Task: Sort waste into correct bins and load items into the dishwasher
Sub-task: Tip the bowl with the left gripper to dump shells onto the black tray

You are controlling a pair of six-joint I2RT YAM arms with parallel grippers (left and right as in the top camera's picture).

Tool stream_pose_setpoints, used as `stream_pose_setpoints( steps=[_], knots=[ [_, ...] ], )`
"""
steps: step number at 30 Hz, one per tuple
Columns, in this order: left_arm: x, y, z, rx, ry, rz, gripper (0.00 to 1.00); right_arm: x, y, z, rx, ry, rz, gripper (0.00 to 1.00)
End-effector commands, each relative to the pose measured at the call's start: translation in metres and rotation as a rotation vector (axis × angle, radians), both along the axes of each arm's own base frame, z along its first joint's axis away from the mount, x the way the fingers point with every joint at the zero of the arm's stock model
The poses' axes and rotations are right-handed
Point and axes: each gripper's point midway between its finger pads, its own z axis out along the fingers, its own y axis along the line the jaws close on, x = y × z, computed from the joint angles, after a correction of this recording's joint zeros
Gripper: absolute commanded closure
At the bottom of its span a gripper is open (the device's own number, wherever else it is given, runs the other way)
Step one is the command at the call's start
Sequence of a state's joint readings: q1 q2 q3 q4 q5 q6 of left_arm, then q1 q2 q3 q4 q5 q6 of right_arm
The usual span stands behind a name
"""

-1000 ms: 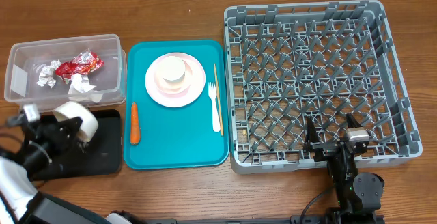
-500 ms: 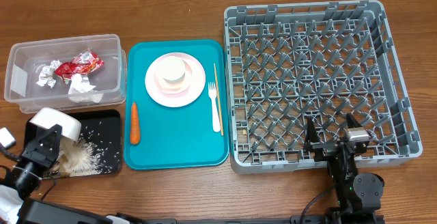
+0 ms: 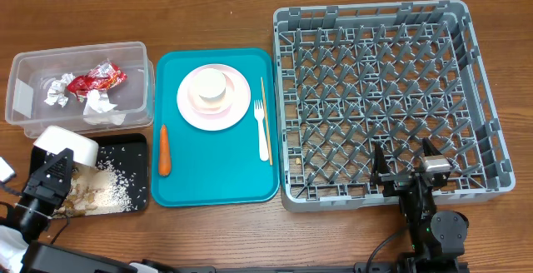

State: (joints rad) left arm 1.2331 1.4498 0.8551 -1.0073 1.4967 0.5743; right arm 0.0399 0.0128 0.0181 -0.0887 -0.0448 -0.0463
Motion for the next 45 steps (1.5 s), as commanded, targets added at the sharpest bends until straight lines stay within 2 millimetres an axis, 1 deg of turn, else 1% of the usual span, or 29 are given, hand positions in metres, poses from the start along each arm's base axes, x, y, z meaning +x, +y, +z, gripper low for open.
stream_pose_setpoints(
  steps=[1,3,5,8,9,12,14,16,17,19,21,22,24,26,27,28,29,30,31,32,33,34,35,37,38,40,41,43,45],
  knots=[
    [-0.002,-0.004,0.009,-0.010,-0.059,0.003,0.96,0.000,0.000,-0.001,-0.003,-0.005,0.000,0.00],
    [-0.001,-0.002,0.001,0.016,-0.025,0.001,0.96,0.000,0.000,-0.001,-0.003,-0.005,0.000,0.00],
    [-0.002,-0.003,0.003,-0.015,-0.021,0.002,0.96,0.000,0.000,-0.001,-0.003,-0.005,0.000,0.00],
    [-0.001,-0.002,0.000,0.026,-0.020,0.000,0.96,0.000,0.000,-0.001,-0.003,-0.005,0.000,0.00],
    [-0.001,-0.003,0.002,0.015,-0.027,-0.001,0.96,0.000,0.000,-0.001,-0.003,-0.005,0.000,0.00],
    [0.002,-0.005,0.000,0.063,-0.038,-0.022,0.94,0.000,0.000,-0.001,-0.003,-0.005,0.000,0.00],
    [0.005,-0.013,0.002,0.035,-0.040,-0.045,0.95,0.000,0.000,-0.001,-0.003,-0.005,0.000,0.00],
    [0.009,-0.015,-0.001,0.101,-0.048,-0.068,0.94,0.000,0.000,-0.001,-0.003,-0.006,0.000,0.00],
    [0.012,-0.014,-0.003,0.100,-0.034,-0.077,0.94,0.000,0.000,-0.001,-0.003,-0.005,0.000,0.00],
    [0.014,-0.016,0.001,0.050,-0.044,-0.084,0.95,0.000,0.000,-0.001,-0.003,-0.005,0.000,0.00],
    [0.016,-0.015,-0.002,0.093,-0.038,-0.090,0.95,0.000,0.000,-0.001,-0.003,-0.005,0.000,0.00],
    [0.016,-0.015,-0.004,0.068,-0.020,-0.088,0.95,0.000,0.000,-0.001,-0.003,-0.005,0.000,0.00],
    [0.015,-0.017,0.000,0.033,-0.031,-0.088,0.96,0.000,0.000,-0.001,-0.003,-0.005,0.000,0.00],
    [0.015,-0.014,-0.008,0.070,0.005,-0.086,0.95,0.000,0.000,-0.001,-0.003,-0.005,0.000,0.00],
    [0.015,-0.013,-0.011,0.053,0.034,-0.082,0.96,0.000,0.000,-0.001,-0.003,-0.005,0.000,0.00],
    [0.015,-0.015,-0.009,0.015,0.036,-0.081,0.96,0.000,0.000,-0.001,-0.003,-0.005,0.000,0.00],
    [0.015,-0.020,-0.006,0.019,0.016,-0.094,0.94,0.000,0.000,-0.001,-0.003,-0.005,0.000,0.00],
    [0.016,-0.018,-0.012,0.044,0.044,-0.096,0.92,0.000,0.000,-0.001,-0.002,-0.005,0.000,0.00],
    [0.017,-0.017,-0.017,0.033,0.075,-0.092,0.93,0.000,0.000,-0.001,-0.003,-0.005,0.000,0.00],
    [0.016,-0.018,-0.015,0.008,0.076,-0.092,0.95,0.000,0.000,-0.001,-0.003,-0.005,0.000,0.00],
    [0.016,-0.021,-0.008,0.002,0.034,-0.099,0.95,0.000,0.000,-0.001,-0.003,-0.005,0.000,0.00],
    [0.016,-0.022,-0.005,0.015,0.011,-0.102,0.94,0.000,0.000,-0.001,-0.003,-0.005,0.000,0.00],
    [0.016,-0.021,-0.007,0.034,0.016,-0.101,0.92,0.000,0.000,-0.001,-0.003,-0.005,0.000,0.00],
    [0.018,-0.013,-0.022,0.044,0.104,-0.083,0.92,0.000,0.000,-0.001,-0.003,-0.005,0.000,0.00],
    [0.019,-0.012,-0.022,0.014,0.119,-0.080,0.95,0.000,0.000,-0.001,-0.003,-0.005,0.000,0.00],
    [0.021,-0.020,-0.008,0.022,0.024,-0.110,0.94,0.000,0.000,-0.001,-0.003,-0.006,0.000,0.00],
    [0.022,-0.021,-0.008,0.035,0.022,-0.116,0.92,0.000,0.000,-0.001,-0.003,-0.005,0.000,0.00],
    [0.023,-0.018,-0.018,0.048,0.079,-0.108,0.93,0.000,0.000,-0.001,-0.003,-0.005,0.000,0.00],
    [0.022,-0.020,-0.017,0.024,0.080,-0.110,0.94,0.000,0.000,-0.001,-0.003,-0.005,0.000,0.00]
  ],
)
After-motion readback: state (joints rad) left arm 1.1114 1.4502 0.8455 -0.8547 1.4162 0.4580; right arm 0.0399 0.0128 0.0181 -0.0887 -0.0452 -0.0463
